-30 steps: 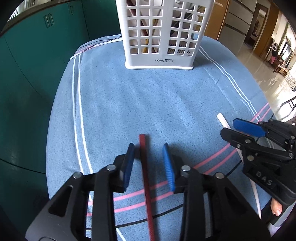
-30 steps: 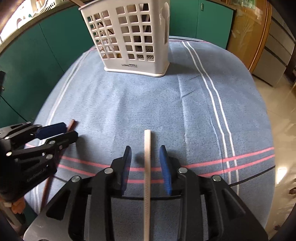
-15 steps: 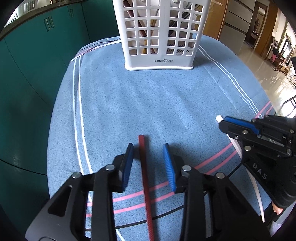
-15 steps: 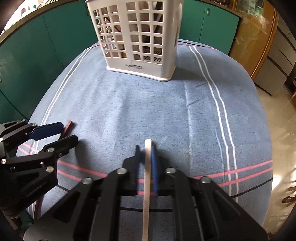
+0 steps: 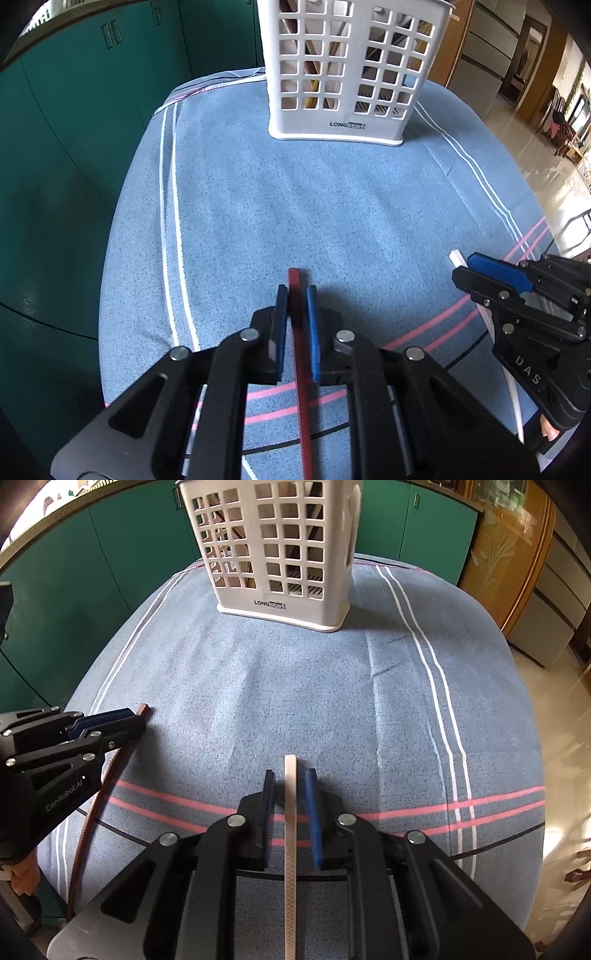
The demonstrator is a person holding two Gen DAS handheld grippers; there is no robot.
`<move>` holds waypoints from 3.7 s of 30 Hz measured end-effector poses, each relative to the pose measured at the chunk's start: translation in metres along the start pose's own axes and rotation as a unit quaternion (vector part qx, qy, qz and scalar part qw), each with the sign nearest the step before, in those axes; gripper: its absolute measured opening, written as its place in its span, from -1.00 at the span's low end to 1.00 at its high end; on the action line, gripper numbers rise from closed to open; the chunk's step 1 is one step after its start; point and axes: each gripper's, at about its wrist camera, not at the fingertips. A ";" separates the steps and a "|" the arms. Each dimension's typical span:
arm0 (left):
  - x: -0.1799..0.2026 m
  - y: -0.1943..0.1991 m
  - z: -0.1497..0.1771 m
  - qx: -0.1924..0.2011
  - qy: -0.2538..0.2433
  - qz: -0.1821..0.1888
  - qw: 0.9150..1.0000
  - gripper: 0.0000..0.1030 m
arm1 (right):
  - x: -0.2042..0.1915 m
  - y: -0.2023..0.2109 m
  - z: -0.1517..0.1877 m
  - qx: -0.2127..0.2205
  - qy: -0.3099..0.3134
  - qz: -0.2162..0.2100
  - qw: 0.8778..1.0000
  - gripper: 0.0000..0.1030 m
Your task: Organize utensils
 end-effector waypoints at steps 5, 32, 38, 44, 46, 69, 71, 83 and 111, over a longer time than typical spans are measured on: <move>0.004 0.000 0.001 -0.003 -0.014 -0.014 1.000 -0.62 | 0.000 0.000 0.000 0.001 0.000 0.001 1.000 -0.67; 0.026 0.097 -0.013 0.118 -0.030 0.004 0.992 -0.88 | 0.023 0.099 -0.005 0.118 -0.037 -0.018 0.992 -0.87; 0.036 0.151 -0.009 0.177 -0.048 0.012 0.983 -0.88 | 0.036 0.159 -0.001 0.187 -0.053 -0.023 0.981 -0.87; 0.046 0.197 -0.004 0.226 -0.063 0.012 0.972 -0.88 | 0.042 0.206 0.003 0.241 -0.058 -0.018 0.969 -0.87; 0.048 0.209 -0.004 0.239 -0.067 0.012 0.969 -0.88 | 0.043 0.218 0.004 0.255 -0.059 -0.017 0.965 -0.87; 0.041 0.250 -0.047 0.272 -0.076 0.037 0.959 -0.88 | 0.049 0.242 -0.046 0.269 -0.054 -0.028 0.961 -0.87; 0.039 0.263 -0.068 0.286 -0.078 0.036 0.954 -0.88 | 0.050 0.250 -0.065 0.273 -0.051 -0.031 0.960 -0.87; 0.044 0.330 -0.196 0.381 -0.060 0.020 0.922 -0.88 | 0.079 0.313 -0.200 0.355 -0.101 -0.008 0.930 -0.87; 0.026 0.172 -0.238 0.315 -0.023 -0.038 0.948 -0.87 | 0.064 0.154 -0.231 0.267 -0.112 0.025 0.957 -0.87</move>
Point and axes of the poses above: each gripper's, at about its wrist camera, not at the fingertips, and y roughly against the way its jaws point, x to its right, z to its underside, and after that the axes turned 11 degrees about z, right-handed
